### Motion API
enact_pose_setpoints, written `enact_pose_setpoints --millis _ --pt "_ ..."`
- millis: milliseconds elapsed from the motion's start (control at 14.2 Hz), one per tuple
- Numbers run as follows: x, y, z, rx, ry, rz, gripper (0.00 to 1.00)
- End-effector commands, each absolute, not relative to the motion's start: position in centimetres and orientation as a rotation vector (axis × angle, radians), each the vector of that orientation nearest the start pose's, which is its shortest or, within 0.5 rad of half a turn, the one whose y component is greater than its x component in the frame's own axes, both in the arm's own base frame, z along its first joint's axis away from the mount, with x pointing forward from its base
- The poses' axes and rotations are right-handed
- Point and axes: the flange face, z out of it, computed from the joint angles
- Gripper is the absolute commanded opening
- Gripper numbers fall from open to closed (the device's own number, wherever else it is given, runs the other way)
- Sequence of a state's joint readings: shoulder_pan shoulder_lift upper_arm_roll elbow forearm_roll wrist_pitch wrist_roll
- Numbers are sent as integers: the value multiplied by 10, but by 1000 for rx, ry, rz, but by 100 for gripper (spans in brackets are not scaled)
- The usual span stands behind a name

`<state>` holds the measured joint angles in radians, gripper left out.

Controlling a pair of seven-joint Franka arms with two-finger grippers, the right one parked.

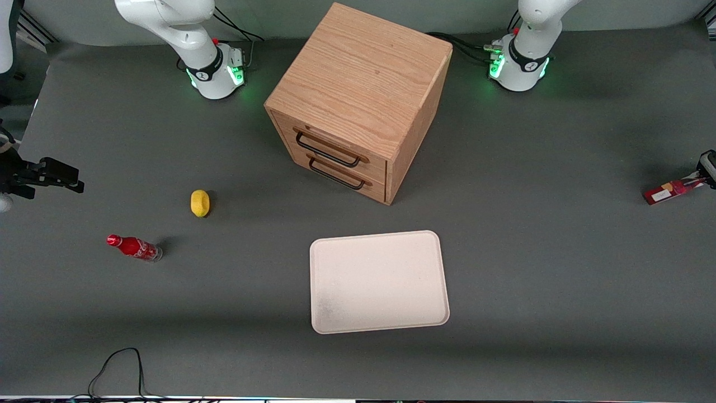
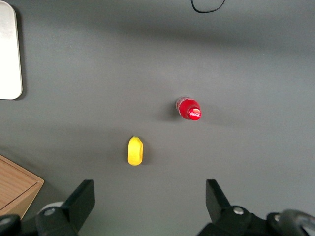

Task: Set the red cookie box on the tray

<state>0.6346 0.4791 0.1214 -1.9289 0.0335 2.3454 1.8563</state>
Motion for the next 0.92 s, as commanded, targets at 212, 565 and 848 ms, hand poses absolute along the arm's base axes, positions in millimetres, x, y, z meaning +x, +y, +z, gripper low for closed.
enact_pose_setpoints --millis 212,565,848 --pt "474 405 278 -2662 1760 127 0" --pt "509 384 370 -2713 1717 159 0" --pt "537 349 464 -2843 1486 258 0"
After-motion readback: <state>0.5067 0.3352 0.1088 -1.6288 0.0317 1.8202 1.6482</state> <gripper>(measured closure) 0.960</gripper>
